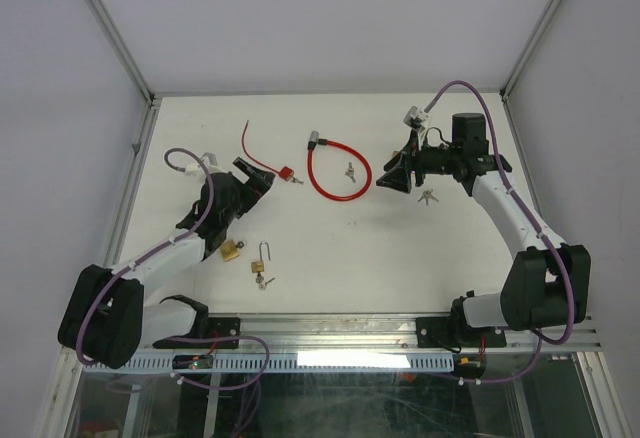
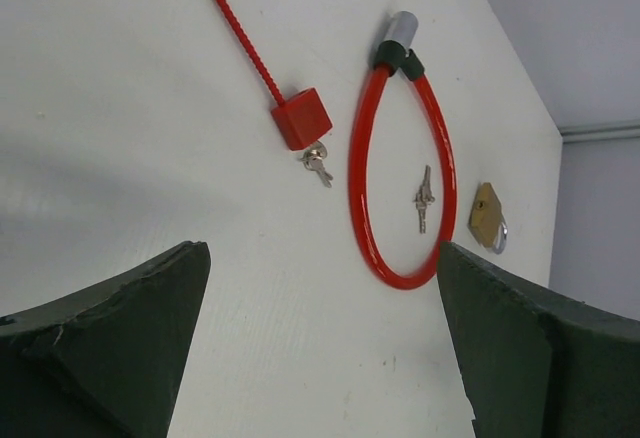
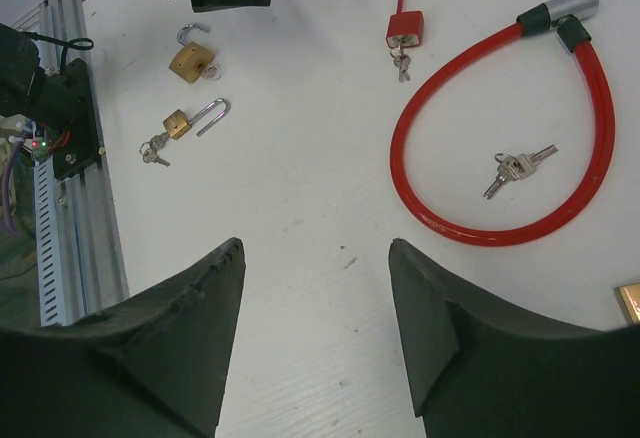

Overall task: Lock with the key
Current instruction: Place the key at the center of the board, then move the lock to the center of the board.

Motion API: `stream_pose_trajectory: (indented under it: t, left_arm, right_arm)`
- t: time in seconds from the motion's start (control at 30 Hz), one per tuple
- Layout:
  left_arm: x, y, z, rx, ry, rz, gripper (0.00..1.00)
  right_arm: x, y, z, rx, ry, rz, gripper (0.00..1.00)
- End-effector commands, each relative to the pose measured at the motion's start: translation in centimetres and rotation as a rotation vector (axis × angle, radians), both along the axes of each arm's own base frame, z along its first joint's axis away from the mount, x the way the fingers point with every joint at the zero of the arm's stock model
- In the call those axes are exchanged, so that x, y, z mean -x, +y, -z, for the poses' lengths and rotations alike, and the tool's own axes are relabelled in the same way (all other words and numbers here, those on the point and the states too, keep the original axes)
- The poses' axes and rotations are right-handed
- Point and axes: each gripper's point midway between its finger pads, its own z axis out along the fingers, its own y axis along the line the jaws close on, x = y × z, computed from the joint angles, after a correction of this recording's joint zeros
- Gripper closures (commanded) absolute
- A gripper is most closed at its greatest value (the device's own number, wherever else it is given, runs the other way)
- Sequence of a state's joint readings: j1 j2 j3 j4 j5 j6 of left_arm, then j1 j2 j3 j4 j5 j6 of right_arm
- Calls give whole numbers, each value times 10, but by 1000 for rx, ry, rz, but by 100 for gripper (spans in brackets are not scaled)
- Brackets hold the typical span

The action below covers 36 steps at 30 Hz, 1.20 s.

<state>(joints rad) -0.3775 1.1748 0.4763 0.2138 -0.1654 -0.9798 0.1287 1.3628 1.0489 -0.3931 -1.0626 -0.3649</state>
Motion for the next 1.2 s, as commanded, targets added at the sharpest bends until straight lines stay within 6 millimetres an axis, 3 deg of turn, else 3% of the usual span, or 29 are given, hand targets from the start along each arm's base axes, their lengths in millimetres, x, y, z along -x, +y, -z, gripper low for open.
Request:
stream_pose_trajectory:
  t: [0.0, 0.23, 0.6, 0.77, 1.17]
  left_arm:
    - [-15, 17, -5, -90, 26, -77, 1]
    - [-32, 25, -6, -185, 54, -115, 1]
    - [-52, 20, -12, -358, 108, -168, 1]
    - [-65, 14, -3, -460, 151, -174, 1]
    - [-87, 8, 10, -524, 175, -162, 4]
  right_arm:
    - [-1, 2, -11, -23, -41, -14, 38]
    - [-2, 2, -8, -23, -30, -15, 38]
    - [-2, 2, -6, -18, -26, -15, 38]
    - [-2, 1, -5, -17, -24, -12, 38]
    - [-2, 1, -5, -18, -23, -14, 37]
